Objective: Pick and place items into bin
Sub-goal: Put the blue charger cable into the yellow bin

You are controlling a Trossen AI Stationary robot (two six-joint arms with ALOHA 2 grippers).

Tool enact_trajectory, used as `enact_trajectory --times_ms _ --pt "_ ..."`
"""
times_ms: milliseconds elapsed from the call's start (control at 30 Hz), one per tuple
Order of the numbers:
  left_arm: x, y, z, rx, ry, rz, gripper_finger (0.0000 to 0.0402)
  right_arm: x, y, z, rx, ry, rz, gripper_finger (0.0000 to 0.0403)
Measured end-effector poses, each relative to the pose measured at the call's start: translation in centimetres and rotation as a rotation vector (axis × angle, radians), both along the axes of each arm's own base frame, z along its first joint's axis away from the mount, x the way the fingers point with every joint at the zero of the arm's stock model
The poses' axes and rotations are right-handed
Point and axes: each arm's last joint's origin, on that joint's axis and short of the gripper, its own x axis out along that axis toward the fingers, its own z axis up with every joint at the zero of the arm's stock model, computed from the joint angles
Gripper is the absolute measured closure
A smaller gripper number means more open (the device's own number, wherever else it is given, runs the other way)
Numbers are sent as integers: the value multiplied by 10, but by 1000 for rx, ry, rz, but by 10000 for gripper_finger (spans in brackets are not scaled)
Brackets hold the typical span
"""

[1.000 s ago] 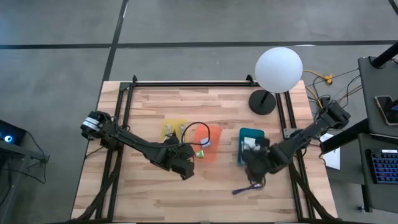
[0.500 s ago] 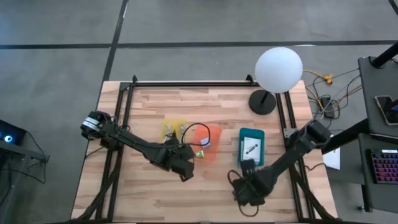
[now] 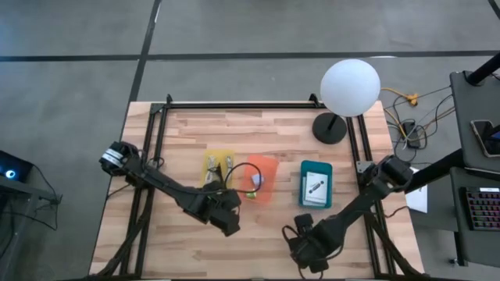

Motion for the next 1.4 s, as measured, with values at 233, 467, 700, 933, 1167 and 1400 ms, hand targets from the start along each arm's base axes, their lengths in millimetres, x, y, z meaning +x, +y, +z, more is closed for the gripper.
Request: enact_trajectory --times_ms 233,467,700,933,1167,1400 --pt "-5 -10 0 -30 -9 24 272 7 -1 -25 -42 47 -25 197" --pt "-10 -18 -1 -61 -18 54 272 8 0 -31 -44 63 -28 198" --pt "-13 -25 -1 -80 -23 67 272 14 -6 -31 -45 53 -24 235" --pt "-17 -30 -1 -88 -27 80 272 23 -20 -33 -46 59 -70 307" --pt "-34 -34 3 -2 -12 183 272 44 -33 -26 -24 -4 -157 386" --pt "-56 -24 29 47 -68 299 272 75 -64 12 31 -242 -364 388"
